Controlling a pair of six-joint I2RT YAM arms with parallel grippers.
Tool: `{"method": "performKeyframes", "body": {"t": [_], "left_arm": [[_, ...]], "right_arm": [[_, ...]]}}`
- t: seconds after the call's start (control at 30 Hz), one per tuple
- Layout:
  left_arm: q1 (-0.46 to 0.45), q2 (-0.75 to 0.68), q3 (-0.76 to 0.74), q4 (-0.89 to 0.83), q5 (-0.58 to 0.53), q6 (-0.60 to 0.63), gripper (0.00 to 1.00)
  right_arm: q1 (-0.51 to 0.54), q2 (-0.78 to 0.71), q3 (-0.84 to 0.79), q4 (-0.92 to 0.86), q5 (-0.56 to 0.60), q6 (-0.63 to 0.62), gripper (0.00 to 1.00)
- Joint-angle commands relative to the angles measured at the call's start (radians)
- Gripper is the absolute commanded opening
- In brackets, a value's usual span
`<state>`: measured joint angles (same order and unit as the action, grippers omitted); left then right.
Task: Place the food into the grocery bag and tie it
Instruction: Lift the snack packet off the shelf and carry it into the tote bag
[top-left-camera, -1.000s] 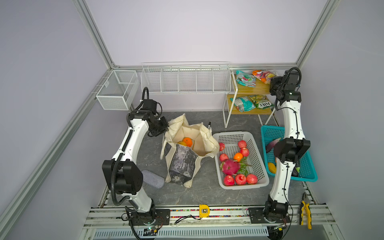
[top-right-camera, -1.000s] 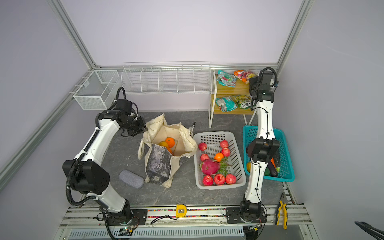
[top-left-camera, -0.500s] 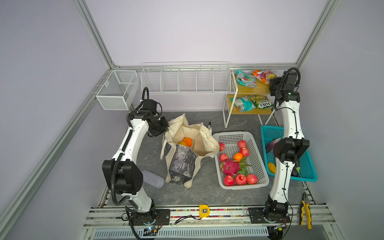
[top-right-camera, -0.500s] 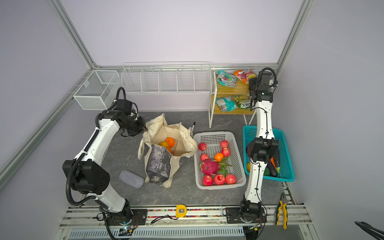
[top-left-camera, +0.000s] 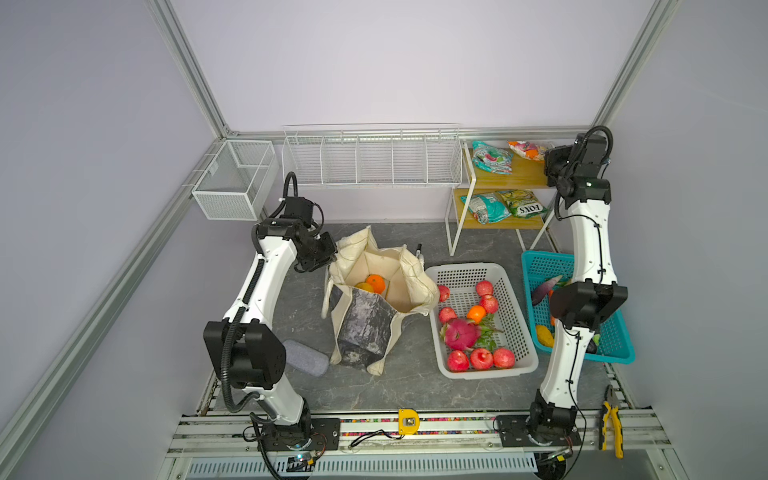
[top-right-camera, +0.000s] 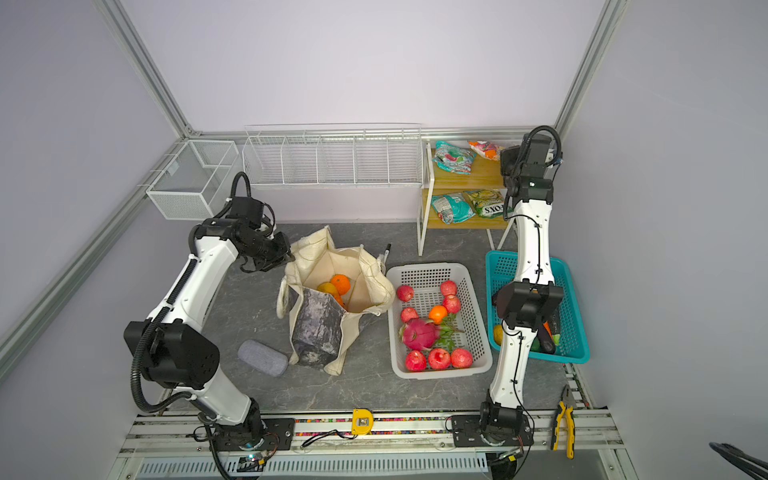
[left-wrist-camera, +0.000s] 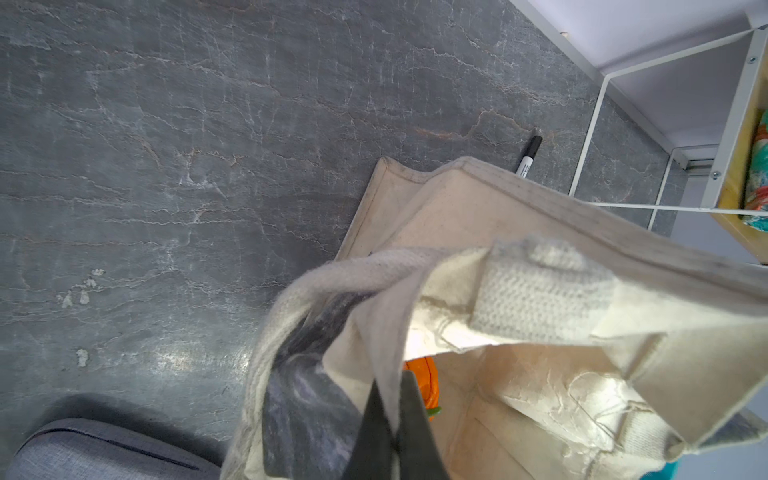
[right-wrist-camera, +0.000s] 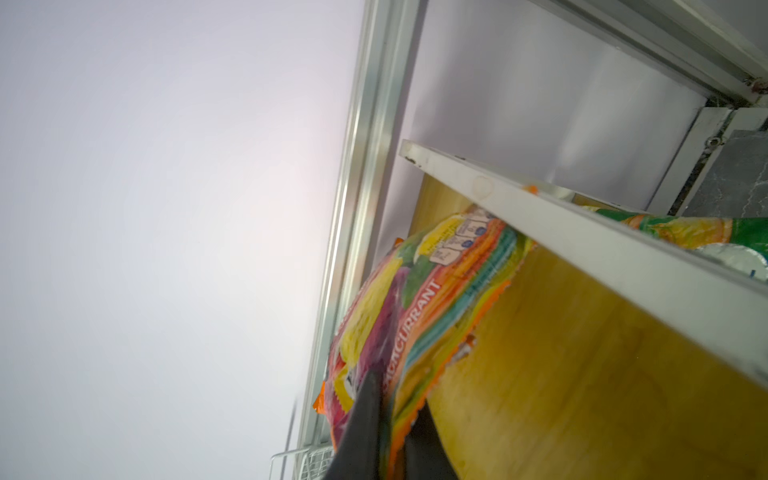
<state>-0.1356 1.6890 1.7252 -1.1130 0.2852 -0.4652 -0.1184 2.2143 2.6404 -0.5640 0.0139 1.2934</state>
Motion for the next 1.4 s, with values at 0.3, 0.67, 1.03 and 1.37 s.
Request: {"method": "performKeyframes", "body": {"t": [0.3,0.67,1.03,1.37], "left_arm": [[0.003,-0.029,0.023,-0.015,-0.012,0.033,0.0],[0.003,-0.063,-0.003,-0.019,-0.021,0.031,0.0],[0.003,-0.072,-0.02,-0.018,-0.039,0.019,0.0],[0.003,-0.071,0.007,-0.052,-0.065,0.019,0.0]], "right_arm": [[0.025,-0.133,0.001,0.077,-0.025,-0.039,0.08],[0.037,-0.202,0.0,0.089,-0.026,-0.068,0.08],[0.063,-0.333,-0.085,0.073,-0.082,-0.142,0.08],[0.216,-0.451,-0.183,-0.007,-0.124,-0.284,0.07]]}}
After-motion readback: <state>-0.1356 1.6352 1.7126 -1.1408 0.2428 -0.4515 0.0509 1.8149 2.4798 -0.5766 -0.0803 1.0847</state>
